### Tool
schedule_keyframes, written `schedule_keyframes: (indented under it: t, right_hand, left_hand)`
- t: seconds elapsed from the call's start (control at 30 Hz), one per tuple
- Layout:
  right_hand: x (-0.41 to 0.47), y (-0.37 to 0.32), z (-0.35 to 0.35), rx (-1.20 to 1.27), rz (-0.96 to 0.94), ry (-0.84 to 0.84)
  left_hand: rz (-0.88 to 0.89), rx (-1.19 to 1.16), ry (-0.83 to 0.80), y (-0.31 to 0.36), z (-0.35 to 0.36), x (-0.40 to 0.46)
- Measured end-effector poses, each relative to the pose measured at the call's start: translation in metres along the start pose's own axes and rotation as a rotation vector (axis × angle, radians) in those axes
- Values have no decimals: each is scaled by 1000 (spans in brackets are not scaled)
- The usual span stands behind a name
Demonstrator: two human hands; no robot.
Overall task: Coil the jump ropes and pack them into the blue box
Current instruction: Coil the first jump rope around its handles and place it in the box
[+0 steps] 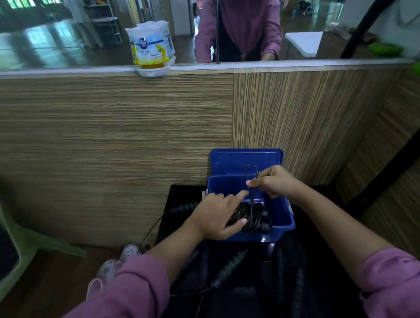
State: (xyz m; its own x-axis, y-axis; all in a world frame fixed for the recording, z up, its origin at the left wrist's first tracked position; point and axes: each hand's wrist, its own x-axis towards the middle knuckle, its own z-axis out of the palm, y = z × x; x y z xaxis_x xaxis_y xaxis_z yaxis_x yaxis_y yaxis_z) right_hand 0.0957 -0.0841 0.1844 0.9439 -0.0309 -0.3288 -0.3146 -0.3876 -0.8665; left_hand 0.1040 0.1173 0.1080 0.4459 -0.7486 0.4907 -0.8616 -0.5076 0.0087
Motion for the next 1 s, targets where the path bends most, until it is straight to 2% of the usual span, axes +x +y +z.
schedule_keyframes:
  t: [0.1,0.2,0.43,0.6,0.77,0.83,0.93,1.0]
  right_hand:
    - [3,5,-1,-15,46,39]
    - [4,9,1,-76,123,8]
    - [-2,18,3,-20,154,-95]
    - [-1,30,-5,195,-61,-129]
    - [1,39,-14,-249,-237,-305]
    - [5,48,-16,-391,-267,-315]
    - [8,55,-15,-423,-302,-252]
    - [7,55,-17,-268,-307,-162]
  left_hand:
    - [99,13,-18,2,-1,1]
    - [172,2,18,3,-1,5]
    - [161,-78,135,8,-4,12]
    - [199,-91,140,5,-3,11]
    - [184,-116,140,5,-5,12]
    - [190,-117,141,4,-6,13]
    - [193,-129,125,1,-7,12]
    - [179,-138,116,0,-6,9]
